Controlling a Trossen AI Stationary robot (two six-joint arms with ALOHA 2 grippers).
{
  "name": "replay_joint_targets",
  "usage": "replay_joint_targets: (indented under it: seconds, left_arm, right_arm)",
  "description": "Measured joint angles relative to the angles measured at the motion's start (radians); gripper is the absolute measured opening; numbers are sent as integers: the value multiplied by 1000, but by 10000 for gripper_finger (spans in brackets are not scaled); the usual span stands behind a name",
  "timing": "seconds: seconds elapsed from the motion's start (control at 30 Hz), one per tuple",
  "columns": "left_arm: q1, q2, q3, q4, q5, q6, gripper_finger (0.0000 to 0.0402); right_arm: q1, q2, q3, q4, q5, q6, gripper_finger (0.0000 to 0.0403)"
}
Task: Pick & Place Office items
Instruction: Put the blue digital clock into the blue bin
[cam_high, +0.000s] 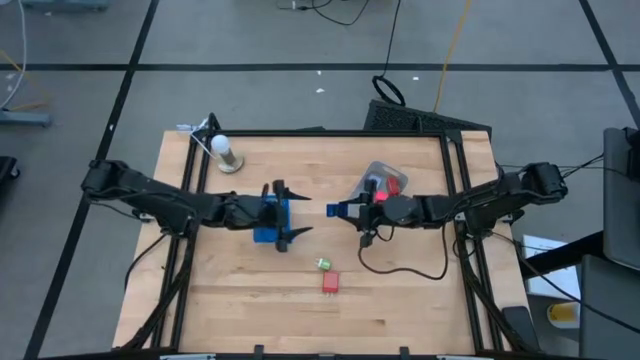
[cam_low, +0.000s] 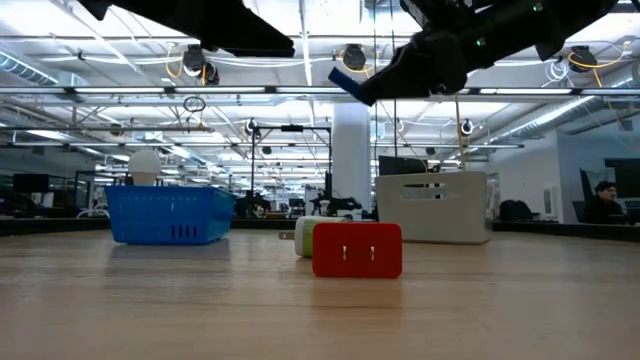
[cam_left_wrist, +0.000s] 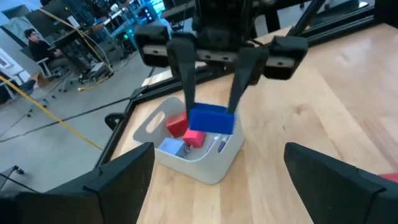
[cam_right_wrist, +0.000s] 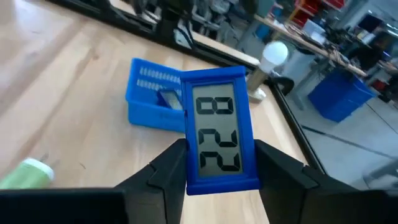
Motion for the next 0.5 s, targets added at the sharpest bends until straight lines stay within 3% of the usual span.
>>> replay_joint_targets:
  seconds: [0.23,0.5]
  left_arm:
    - [9,68,42,10,51,-10,363]
    - [9,151,111,1,42,20,363]
  right_arm:
    - [1,2,0,13,-8,1,155]
    - [1,2,0,27,-9,4,150]
